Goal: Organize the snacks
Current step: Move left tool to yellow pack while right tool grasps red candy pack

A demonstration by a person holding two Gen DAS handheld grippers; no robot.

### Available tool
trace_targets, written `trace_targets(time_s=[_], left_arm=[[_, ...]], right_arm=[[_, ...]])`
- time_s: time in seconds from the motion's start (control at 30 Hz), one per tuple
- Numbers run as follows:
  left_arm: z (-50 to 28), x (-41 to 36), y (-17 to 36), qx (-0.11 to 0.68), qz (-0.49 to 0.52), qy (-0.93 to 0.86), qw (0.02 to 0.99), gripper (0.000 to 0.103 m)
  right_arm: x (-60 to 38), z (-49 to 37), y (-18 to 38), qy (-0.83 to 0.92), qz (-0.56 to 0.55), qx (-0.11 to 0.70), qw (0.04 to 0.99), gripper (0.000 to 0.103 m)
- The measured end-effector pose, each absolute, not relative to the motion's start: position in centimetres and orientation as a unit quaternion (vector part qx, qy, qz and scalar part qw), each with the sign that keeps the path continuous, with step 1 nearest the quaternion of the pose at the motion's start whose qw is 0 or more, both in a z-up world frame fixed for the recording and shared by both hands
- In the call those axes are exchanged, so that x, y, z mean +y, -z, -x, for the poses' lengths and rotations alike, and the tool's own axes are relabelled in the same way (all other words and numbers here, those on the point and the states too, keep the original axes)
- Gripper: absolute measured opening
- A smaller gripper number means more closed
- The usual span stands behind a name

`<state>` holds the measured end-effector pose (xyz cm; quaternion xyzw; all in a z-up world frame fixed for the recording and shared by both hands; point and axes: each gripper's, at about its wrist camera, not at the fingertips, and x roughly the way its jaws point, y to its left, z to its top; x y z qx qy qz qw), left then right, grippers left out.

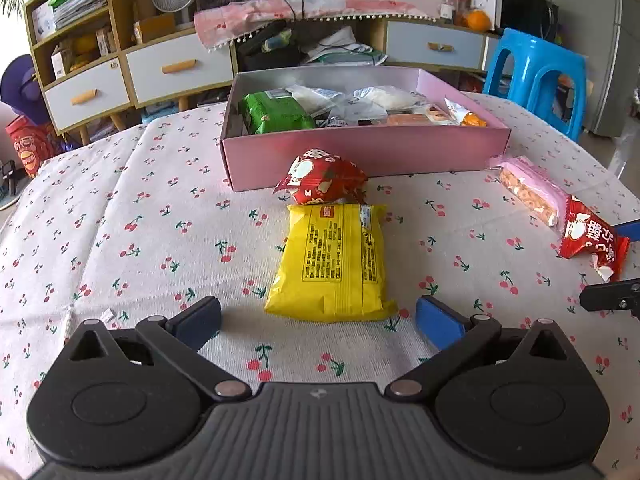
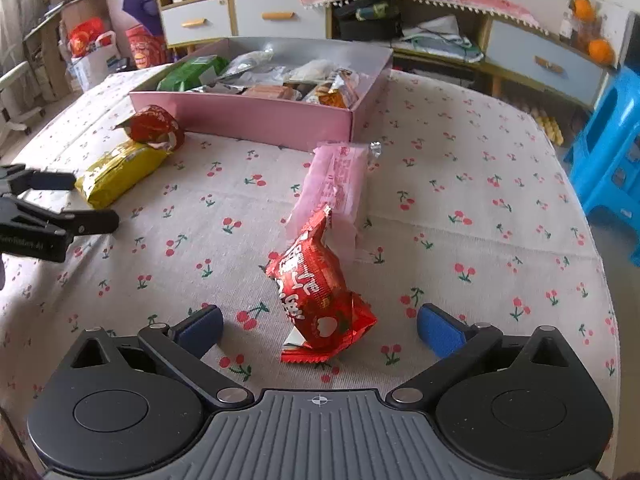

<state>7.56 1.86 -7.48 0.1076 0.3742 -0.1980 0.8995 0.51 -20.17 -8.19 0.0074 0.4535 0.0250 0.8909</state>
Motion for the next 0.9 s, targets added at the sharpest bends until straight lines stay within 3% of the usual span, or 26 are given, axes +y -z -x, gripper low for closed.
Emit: trace_targets(time_s=[0.3,0.5,0.6,0.7,0.73,0.77,0.83,0.9], left_arm=[[-8.8,1.0,7.1,0.394,-0.110,0.194,0.892,0.103],[-8.9,0.8,6.7,0.390,-0.107,0.200,0.893,0.088],[-9.2,0.9,6.4,0.391,-0.097,0.198,0.894,0.075],[-9.6,1.2,6.0,0.394,-0.084,0.195,0.894,0.061],[-9.8,1.3,5.9,0.397,-0.077,0.196,0.893,0.056],[-9.9,1.3,5.8,0.399,-0.072,0.197,0.893,0.055],[-10.0,1.4,5.7,0.401,-0.065,0.196,0.892,0.054],[-10.0,1.4,5.7,0.405,-0.064,0.194,0.891,0.052]], right_arm=[[-20.0,-1.4,7.9,-0.033,0.005,0.468,0.883,0.103],[-19.3,-1.0,7.6,-0.044,0.028,0.456,0.888,0.095],[-19.3,-1.1,7.3,-0.053,0.018,0.457,0.888,0.081],[-19.1,-1.1,6.9,-0.056,0.011,0.458,0.887,0.060],[-19.1,-1.1,6.8,-0.055,0.009,0.458,0.887,0.049],[-19.1,-1.2,6.7,-0.055,0.006,0.459,0.887,0.041],[-19.1,-1.2,6.5,-0.053,0.003,0.461,0.886,0.032],[-19.0,-1.3,6.5,-0.051,0.002,0.463,0.885,0.032]])
